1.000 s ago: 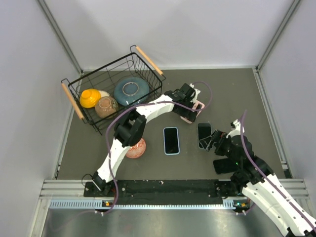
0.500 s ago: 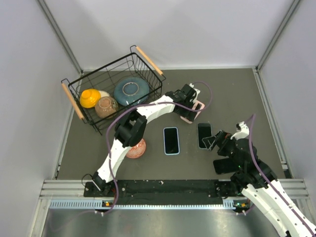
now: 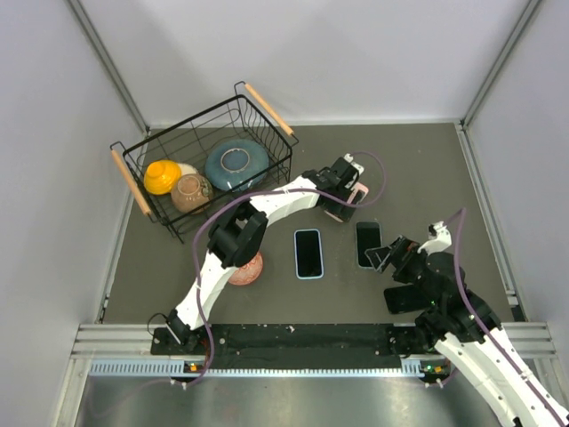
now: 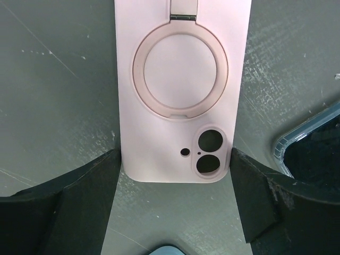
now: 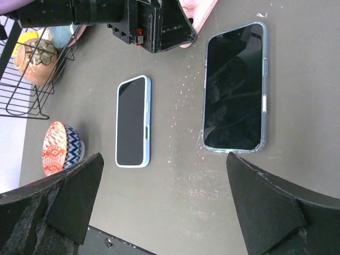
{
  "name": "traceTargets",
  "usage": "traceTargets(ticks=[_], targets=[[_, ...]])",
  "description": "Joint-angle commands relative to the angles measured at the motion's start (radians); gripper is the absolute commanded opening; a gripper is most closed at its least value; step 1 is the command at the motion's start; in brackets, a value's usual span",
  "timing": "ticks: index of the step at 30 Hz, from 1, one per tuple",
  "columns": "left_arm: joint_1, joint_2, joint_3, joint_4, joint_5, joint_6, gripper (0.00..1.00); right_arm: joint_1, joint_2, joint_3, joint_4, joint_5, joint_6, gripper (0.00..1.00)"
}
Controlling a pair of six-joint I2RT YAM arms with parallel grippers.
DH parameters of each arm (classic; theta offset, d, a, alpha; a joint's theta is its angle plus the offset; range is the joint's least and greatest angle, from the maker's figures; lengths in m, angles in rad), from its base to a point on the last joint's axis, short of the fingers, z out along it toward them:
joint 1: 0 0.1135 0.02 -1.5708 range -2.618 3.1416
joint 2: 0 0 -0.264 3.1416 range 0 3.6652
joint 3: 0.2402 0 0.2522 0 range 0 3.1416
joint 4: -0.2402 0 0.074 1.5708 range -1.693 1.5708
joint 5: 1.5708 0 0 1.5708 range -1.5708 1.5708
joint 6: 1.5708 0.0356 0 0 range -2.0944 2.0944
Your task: Put the phone into the phone case
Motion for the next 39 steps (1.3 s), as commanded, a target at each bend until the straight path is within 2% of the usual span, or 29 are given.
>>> traceTargets(ticks=[1, 4, 5, 6, 7, 9, 12, 15, 18, 20, 21, 22, 23, 26, 27, 30, 31, 39], targets=[[-0.004, 0.004, -0.026, -0.032, -0.022, -0.01, 0.84, -0.009, -0.037, 0.0, -0.011, 0.018, 0.021, 0.99], [-0.004, -0.01, -0.029, -0.055, -0.019, -0.024, 0.68, -0.007, -0.041, -0.005, -0.012, 0.024, 0.026, 0.99], [-0.002, -0.018, -0.032, -0.063, -0.017, -0.032, 0.61, -0.007, -0.039, -0.005, -0.012, 0.027, 0.036, 0.99], [-0.002, -0.028, -0.037, -0.069, -0.006, -0.035, 0.48, -0.009, -0.031, -0.005, -0.013, 0.027, 0.046, 0.99], [-0.002, -0.062, -0.065, -0.067, 0.012, -0.038, 0.43, -0.007, -0.025, -0.006, -0.012, 0.038, 0.055, 0.99], [-0.002, -0.111, -0.122, -0.011, 0.053, -0.039, 0.38, -0.007, -0.004, -0.003, -0.012, 0.048, 0.099, 0.98], [-0.002, -0.255, -0.286, 0.075, 0.098, -0.056, 0.29, -0.007, 0.031, 0.012, -0.001, 0.067, 0.145, 0.94], [-0.001, -0.33, -0.365, 0.12, 0.129, -0.079, 0.27, -0.007, 0.076, 0.033, 0.051, 0.096, 0.129, 0.9], [-0.002, -0.409, -0.461, 0.164, 0.161, -0.099, 0.25, -0.012, 0.188, 0.076, 0.086, 0.153, 0.119, 0.89], [-0.002, -0.421, -0.483, 0.178, 0.175, -0.107, 0.29, -0.016, 0.29, 0.096, 0.136, 0.137, 0.083, 0.89], [-0.002, -0.424, -0.491, 0.181, 0.167, -0.108, 0.36, -0.021, 0.333, 0.131, 0.16, 0.116, 0.069, 0.89], [-0.002, -0.418, -0.486, 0.181, 0.153, -0.116, 0.45, -0.025, 0.393, 0.154, 0.156, 0.11, 0.055, 0.89], [-0.001, -0.41, -0.475, 0.171, 0.111, -0.122, 0.67, -0.033, 0.421, 0.179, 0.142, 0.105, 0.038, 0.89], [-0.002, -0.351, -0.38, 0.138, 0.072, -0.153, 0.81, -0.035, 0.43, 0.245, 0.097, 0.098, 0.032, 0.9], [-0.002, -0.317, -0.333, 0.131, 0.037, -0.164, 0.84, -0.033, 0.415, 0.239, 0.094, 0.096, 0.034, 0.9], [-0.002, -0.237, -0.227, 0.085, 0.05, -0.191, 0.91, -0.035, 0.32, 0.195, 0.088, 0.096, 0.05, 0.9], [-0.002, -0.222, -0.209, 0.079, 0.058, -0.196, 0.99, -0.035, 0.296, 0.181, 0.078, 0.094, 0.069, 0.91], [-0.016, -0.13, -0.15, 0.078, 0.072, -0.182, 0.99, -0.035, 0.131, 0.133, 0.018, 0.117, 0.081, 0.92]])
